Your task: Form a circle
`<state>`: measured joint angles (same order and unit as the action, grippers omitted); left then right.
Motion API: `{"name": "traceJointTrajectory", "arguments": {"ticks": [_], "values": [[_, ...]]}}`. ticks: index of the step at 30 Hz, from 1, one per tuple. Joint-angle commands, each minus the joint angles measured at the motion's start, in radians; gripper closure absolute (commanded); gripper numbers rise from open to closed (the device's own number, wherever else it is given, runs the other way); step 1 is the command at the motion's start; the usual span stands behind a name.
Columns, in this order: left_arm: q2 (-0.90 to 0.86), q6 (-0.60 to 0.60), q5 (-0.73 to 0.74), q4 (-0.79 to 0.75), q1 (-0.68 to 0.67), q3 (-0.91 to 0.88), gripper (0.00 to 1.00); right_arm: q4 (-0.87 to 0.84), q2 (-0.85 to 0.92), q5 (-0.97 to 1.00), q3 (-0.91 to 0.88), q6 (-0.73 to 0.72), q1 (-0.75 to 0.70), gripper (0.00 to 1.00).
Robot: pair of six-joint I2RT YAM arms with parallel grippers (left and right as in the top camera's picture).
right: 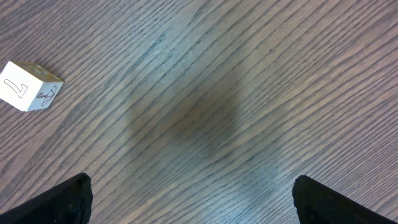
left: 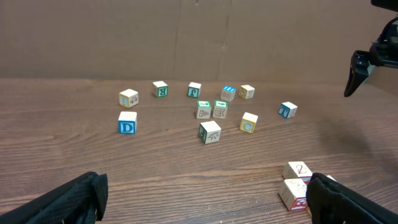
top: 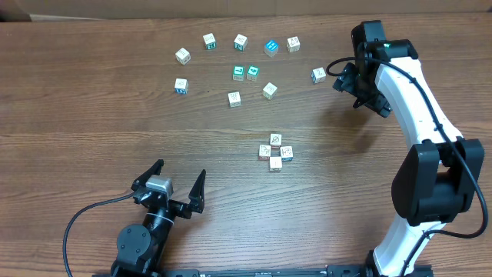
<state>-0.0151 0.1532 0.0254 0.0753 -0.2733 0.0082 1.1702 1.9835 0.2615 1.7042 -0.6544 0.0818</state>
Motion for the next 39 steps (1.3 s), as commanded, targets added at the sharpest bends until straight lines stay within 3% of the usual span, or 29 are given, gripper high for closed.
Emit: {"name": "traceJointTrajectory", "arguments": {"ticks": [1,39], "values": [[0.012,-0.021,0.002,0.003,0.013,-0.003,0.00,-0.003,-0.029,0.007,0.018,-0.004,0.002,0.00],[0.011,0.008,0.015,0.001,0.051,-0.003,0.00,-0.003,-0.029,0.007,0.018,-0.004,0.002,0.00]]}}
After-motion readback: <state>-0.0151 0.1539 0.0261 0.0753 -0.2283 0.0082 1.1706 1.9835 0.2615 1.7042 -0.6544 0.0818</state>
